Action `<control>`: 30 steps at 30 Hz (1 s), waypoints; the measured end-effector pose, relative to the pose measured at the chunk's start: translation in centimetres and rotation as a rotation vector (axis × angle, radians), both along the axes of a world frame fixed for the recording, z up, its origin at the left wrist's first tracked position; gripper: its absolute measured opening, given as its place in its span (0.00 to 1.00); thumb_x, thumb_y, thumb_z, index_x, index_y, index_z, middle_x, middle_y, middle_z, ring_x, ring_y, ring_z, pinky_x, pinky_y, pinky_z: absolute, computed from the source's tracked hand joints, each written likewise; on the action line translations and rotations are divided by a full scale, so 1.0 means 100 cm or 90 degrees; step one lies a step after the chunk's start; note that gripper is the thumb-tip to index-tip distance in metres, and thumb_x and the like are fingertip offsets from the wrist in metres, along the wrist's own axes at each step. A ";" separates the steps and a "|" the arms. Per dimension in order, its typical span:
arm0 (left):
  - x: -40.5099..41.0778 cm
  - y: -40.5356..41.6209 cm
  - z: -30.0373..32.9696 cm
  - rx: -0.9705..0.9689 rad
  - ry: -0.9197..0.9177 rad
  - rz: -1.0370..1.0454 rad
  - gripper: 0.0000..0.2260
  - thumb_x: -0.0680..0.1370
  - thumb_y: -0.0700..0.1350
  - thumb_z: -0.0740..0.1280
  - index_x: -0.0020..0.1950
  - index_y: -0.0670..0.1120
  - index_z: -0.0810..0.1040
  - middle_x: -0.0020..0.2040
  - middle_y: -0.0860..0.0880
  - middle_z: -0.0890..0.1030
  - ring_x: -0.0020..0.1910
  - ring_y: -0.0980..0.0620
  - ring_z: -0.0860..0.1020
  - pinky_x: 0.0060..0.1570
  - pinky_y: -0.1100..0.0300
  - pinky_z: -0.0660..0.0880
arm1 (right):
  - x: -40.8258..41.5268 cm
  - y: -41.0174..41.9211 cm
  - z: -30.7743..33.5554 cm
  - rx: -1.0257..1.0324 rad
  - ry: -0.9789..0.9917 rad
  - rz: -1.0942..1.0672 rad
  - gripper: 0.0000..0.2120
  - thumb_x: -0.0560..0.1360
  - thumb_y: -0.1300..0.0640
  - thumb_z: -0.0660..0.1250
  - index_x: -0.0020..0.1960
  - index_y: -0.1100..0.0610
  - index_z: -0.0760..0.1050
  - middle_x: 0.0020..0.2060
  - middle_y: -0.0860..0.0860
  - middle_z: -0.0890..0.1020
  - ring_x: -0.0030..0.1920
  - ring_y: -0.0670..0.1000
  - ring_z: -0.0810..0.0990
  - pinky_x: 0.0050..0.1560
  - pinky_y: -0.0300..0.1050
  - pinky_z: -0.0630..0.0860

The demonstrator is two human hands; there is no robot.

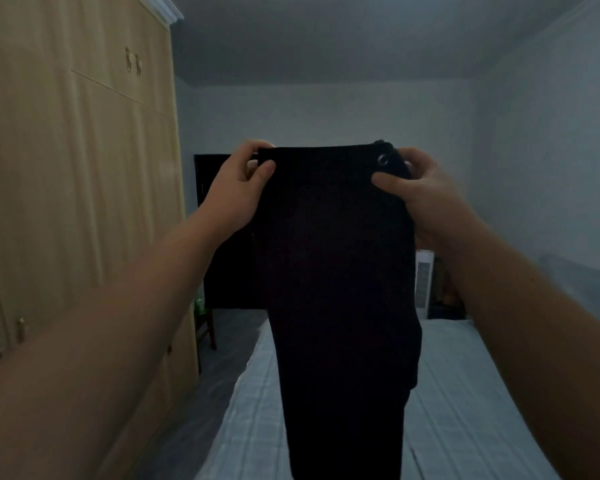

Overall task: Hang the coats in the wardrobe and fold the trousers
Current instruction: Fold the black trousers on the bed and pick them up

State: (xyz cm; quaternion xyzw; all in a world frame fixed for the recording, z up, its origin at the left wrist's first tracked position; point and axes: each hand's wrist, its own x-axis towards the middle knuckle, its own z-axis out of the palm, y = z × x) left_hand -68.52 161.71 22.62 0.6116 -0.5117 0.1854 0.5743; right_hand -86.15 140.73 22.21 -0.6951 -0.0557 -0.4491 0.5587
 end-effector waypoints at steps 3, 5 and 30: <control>-0.005 0.009 -0.004 -0.002 0.030 -0.039 0.07 0.83 0.46 0.61 0.61 0.51 0.74 0.50 0.43 0.81 0.44 0.53 0.81 0.42 0.57 0.79 | -0.009 0.013 -0.003 -0.004 0.013 -0.018 0.13 0.72 0.62 0.75 0.53 0.51 0.78 0.46 0.50 0.85 0.48 0.56 0.86 0.50 0.58 0.83; -0.007 0.009 -0.012 0.002 0.054 -0.066 0.07 0.83 0.44 0.61 0.61 0.49 0.74 0.49 0.45 0.82 0.43 0.55 0.82 0.41 0.61 0.78 | -0.012 0.015 -0.010 -0.001 0.034 -0.024 0.13 0.73 0.63 0.74 0.54 0.50 0.78 0.45 0.48 0.86 0.47 0.54 0.86 0.49 0.56 0.82; 0.319 -0.290 -0.419 0.285 0.428 0.095 0.08 0.80 0.40 0.68 0.56 0.51 0.80 0.47 0.51 0.84 0.43 0.56 0.84 0.40 0.60 0.80 | 0.330 -0.281 -0.438 0.210 0.432 -0.054 0.17 0.73 0.61 0.75 0.59 0.54 0.76 0.54 0.53 0.83 0.50 0.52 0.86 0.50 0.49 0.83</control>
